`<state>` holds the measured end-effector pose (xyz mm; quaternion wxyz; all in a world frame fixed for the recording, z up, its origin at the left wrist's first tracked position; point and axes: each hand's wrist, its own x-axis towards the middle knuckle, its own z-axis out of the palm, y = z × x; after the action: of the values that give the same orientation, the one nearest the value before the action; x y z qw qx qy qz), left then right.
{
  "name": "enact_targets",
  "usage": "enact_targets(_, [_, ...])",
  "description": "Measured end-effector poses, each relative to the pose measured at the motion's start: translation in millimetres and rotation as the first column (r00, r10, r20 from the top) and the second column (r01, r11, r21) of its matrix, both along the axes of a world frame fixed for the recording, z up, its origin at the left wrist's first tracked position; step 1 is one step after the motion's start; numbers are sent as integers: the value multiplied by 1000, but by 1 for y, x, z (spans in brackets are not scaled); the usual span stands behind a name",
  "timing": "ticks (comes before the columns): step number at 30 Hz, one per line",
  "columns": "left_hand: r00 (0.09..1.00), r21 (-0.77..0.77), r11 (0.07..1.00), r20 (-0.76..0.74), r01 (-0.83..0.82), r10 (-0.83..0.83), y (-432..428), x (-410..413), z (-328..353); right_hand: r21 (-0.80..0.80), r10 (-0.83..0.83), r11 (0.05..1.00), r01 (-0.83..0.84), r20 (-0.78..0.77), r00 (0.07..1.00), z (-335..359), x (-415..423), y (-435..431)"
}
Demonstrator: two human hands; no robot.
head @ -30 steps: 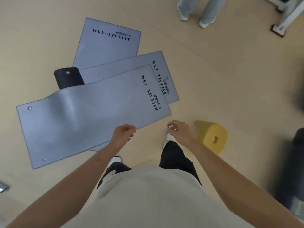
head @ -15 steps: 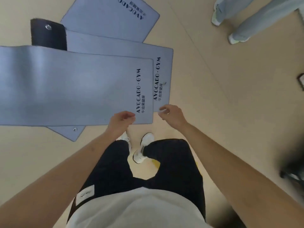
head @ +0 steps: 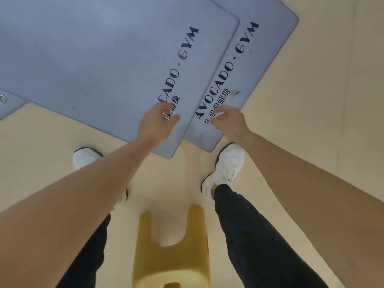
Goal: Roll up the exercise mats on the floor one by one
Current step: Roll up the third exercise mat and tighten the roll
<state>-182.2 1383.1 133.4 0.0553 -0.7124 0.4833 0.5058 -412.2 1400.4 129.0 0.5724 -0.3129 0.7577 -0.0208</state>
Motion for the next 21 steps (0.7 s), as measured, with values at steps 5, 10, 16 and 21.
enact_targets(5, [922, -123, 937, 260, 326, -287, 42, -39, -128, -85, -22, 996, 27, 58, 998, -116, -22, 1])
enact_targets(10, [843, -218, 878, 449, 426, -297, 52, -50, -201, -186, -58, 980, 67, 54, 997, -190, -17, 8])
enact_targets(16, [884, -458, 812, 444, 363, -145, 47, -42, -206, -302, -154, 932, 199, 165, 974, -206, -1, 11])
enact_targets(21, [944, -601, 774, 329, 198, 14, 62, -43, -195, -285, -376, 832, 476, 341, 862, -201, 15, -23])
